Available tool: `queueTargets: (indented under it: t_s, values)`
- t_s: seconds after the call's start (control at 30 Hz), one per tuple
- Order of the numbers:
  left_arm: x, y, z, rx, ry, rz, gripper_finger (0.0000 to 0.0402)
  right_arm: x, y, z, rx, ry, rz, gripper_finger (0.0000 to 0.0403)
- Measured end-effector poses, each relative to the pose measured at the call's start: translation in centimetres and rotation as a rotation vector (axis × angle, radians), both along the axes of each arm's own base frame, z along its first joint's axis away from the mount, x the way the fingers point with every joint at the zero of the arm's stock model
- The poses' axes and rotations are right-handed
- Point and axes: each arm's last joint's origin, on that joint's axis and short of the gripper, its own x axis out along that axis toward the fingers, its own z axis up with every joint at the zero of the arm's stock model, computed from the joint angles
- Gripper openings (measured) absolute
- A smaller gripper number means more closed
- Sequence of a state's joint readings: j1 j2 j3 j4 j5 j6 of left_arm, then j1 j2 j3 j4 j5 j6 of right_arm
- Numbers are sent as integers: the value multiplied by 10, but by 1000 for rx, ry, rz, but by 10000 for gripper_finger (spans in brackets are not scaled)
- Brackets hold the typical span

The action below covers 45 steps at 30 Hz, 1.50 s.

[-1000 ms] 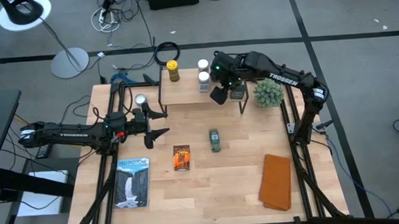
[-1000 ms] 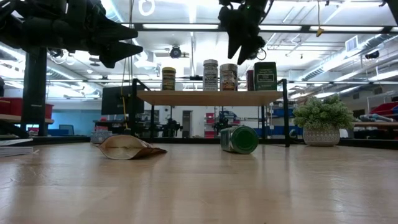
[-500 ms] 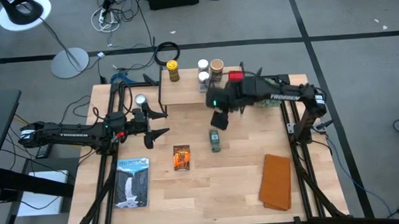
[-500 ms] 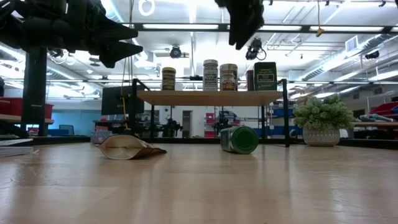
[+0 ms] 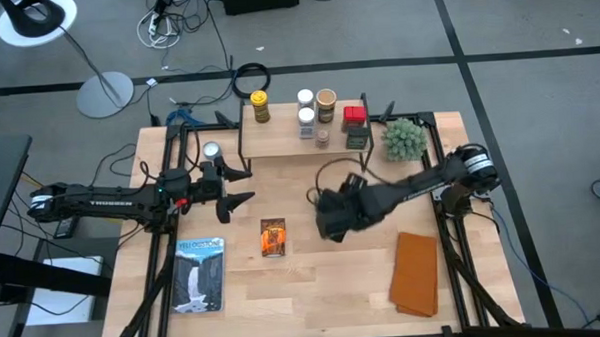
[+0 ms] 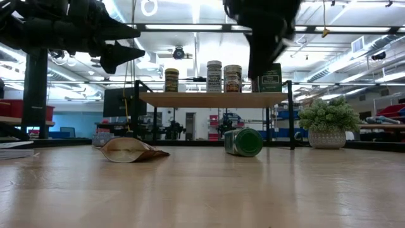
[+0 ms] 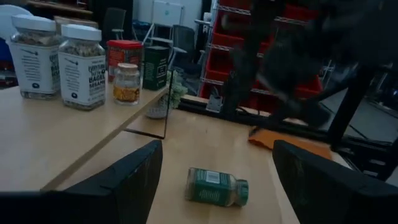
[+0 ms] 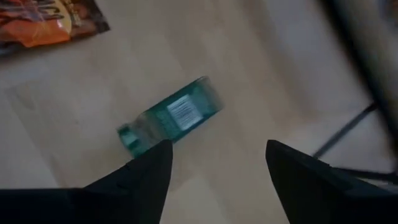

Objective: Shelf spices
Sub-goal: Put the green bottle seasoning on the shelf

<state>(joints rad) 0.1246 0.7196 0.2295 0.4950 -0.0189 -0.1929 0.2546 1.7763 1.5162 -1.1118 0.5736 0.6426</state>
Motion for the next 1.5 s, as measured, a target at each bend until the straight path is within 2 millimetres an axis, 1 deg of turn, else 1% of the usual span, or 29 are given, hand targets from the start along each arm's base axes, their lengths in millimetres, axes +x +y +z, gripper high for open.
queueTargets:
  t_s: [0.1,0.23,0.33,0.43,0.57,0.67,0.83,0.93,1.0,1.07,1.17,1.3,1.4,1.5]
  values:
    - [0,0,0,-2,1,-14,309,-5,14,-30,28,-61,-40,252]
    - [0,-2,1,-1,-8,-64,309,-18,33,-63,68,-124,-101,246]
    - [2,-2,5,-5,20,-73,309,-34,46,-81,66,-168,-166,242]
    - [7,-3,13,-9,67,-75,309,-49,59,-94,52,-254,-248,240]
    - [17,-7,17,-6,127,-99,309,-65,74,-105,18,-455,-339,240]
    - [26,-12,11,11,187,-109,309,-68,80,-112,48,-568,-356,239]
    - [43,-21,-7,23,290,-81,309,-67,83,-130,113,-629,-289,237]
    - [49,-27,-15,4,318,-90,309,-67,82,-137,133,-732,-288,237]
    - [52,-30,-16,2,304,-95,309,-69,82,-142,141,-780,-290,236]
    - [53,-32,-17,4,310,-98,309,-73,80,-148,164,-787,-292,235]
    - [54,-34,-17,5,300,-100,309,-77,79,-155,263,-773,-328,234]
    - [54,-35,-16,5,294,-102,309,-81,79,-161,361,-694,-336,235]
    - [54,-35,-16,-7,294,-98,309,-81,79,-162,374,-658,-310,236]
    - [54,-35,-16,-19,293,-96,309,-79,79,-161,381,-662,-306,238]
